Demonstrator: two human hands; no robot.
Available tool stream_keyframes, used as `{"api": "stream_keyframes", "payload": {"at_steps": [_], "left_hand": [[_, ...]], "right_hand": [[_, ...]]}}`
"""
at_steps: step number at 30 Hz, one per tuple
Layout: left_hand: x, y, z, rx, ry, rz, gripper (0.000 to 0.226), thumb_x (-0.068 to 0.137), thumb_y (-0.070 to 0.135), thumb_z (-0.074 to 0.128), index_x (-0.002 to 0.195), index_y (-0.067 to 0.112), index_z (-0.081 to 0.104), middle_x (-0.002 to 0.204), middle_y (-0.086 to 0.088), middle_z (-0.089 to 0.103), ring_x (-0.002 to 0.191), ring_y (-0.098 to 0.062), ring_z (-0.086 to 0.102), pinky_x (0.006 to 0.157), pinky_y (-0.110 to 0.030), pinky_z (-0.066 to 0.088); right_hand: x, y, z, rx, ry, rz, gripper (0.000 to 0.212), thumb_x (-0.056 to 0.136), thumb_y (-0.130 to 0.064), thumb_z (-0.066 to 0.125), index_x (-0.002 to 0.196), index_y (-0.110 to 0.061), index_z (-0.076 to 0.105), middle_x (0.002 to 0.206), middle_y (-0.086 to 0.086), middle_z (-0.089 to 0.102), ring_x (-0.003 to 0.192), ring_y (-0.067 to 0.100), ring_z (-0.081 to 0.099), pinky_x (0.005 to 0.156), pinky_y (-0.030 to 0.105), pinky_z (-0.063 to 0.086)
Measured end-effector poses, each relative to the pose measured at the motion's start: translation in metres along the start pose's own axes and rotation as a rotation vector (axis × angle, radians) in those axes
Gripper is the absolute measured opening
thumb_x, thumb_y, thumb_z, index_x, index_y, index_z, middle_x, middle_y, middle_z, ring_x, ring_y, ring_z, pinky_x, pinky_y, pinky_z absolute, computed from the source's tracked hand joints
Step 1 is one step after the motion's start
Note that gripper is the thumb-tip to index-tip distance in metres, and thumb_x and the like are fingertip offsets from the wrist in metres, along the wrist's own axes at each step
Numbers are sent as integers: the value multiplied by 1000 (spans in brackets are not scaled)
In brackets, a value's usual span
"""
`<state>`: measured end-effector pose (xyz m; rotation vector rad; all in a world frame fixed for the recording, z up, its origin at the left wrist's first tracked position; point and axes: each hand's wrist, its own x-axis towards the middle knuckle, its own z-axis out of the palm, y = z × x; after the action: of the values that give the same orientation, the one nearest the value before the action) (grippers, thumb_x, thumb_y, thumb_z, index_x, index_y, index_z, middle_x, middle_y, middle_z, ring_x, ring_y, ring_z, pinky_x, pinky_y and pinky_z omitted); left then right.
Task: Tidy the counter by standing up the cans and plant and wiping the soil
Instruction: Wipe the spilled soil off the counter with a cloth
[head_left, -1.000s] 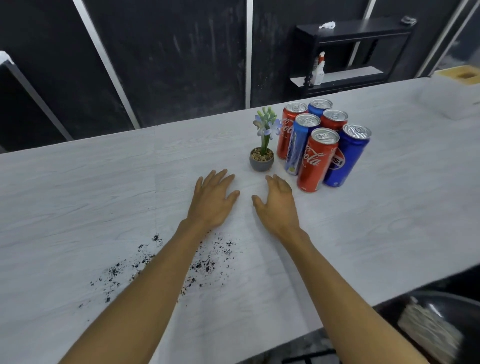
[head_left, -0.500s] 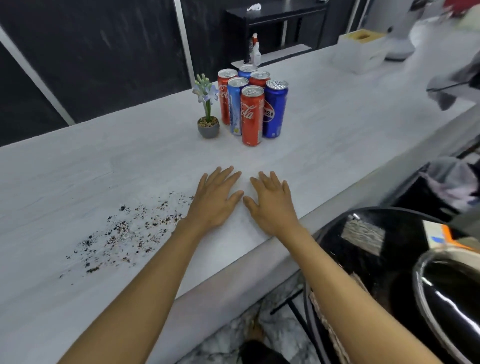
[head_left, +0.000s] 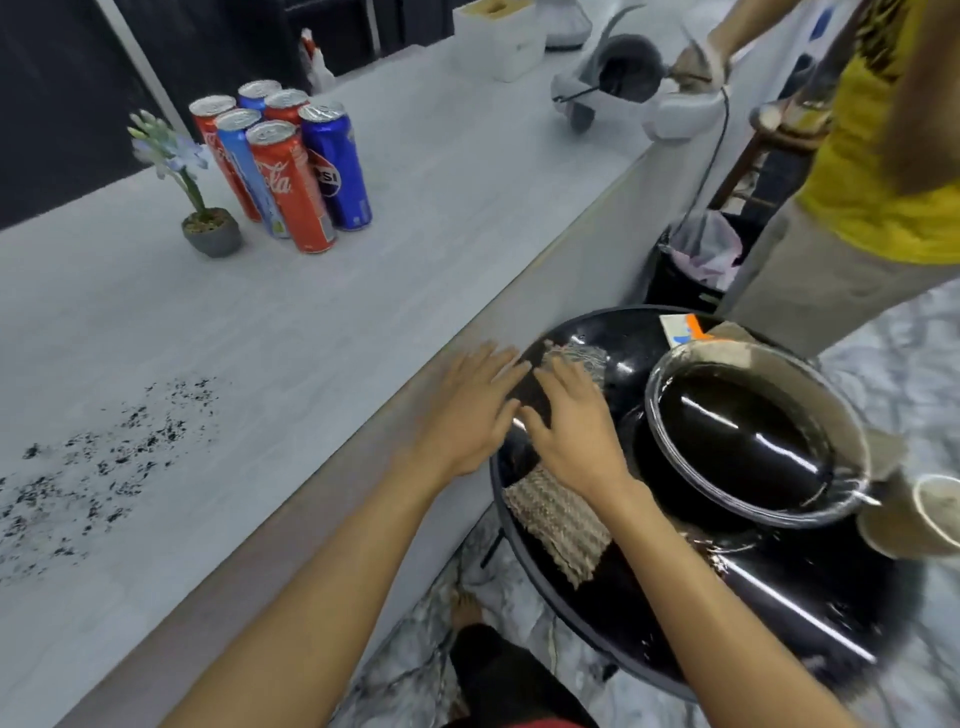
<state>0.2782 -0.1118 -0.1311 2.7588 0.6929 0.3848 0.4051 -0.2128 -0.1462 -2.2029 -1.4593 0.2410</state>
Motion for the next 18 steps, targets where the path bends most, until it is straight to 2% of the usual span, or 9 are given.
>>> {"api": "stream_keyframes", "payload": {"at_steps": [5, 9, 12, 14, 18], "left_hand": [[-7, 21, 56, -9, -216, 82, 51, 100, 24, 44, 149, 22, 32, 159, 3, 20, 148, -18, 10, 118, -33, 2], [-15, 20, 95, -14, -419, 120, 54, 100, 19, 42, 152, 22, 25, 161, 3, 15, 149, -19, 8, 118, -35, 8], [-19, 11, 115, -1, -529, 119, 55, 102, 19, 40, 153, 25, 20, 162, 5, 9, 149, -17, 2, 118, -35, 5], [-19, 6, 124, 18, -564, 115, 55, 102, 20, 40, 152, 27, 21, 162, 7, 7, 149, -17, 1, 118, -36, 5], [-18, -1, 136, -16, -462, 125, 51, 98, 22, 48, 147, 28, 36, 158, 5, 24, 146, -21, 20, 117, -34, 12]], "right_hand": [[-50, 45, 21, 30, -95, 209, 55, 96, -33, 49, 146, -16, 35, 156, 10, 25, 146, 30, 12, 118, 46, 17], [-83, 74, 53, 22, -170, 296, 61, 95, -37, 49, 149, -18, 28, 158, 6, 21, 147, 27, 12, 117, 47, 20], [-99, 84, 73, -35, -246, 336, 65, 97, -40, 45, 152, -20, 17, 161, 6, 6, 148, 27, -1, 121, 43, 6], [-105, 86, 81, -80, -212, 319, 65, 97, -42, 43, 152, -22, 15, 161, 5, 2, 148, 26, -4, 121, 41, 2], [-105, 91, 88, -90, -112, 329, 62, 91, -45, 55, 145, -24, 36, 155, 3, 27, 144, 25, 17, 117, 43, 16]]}}
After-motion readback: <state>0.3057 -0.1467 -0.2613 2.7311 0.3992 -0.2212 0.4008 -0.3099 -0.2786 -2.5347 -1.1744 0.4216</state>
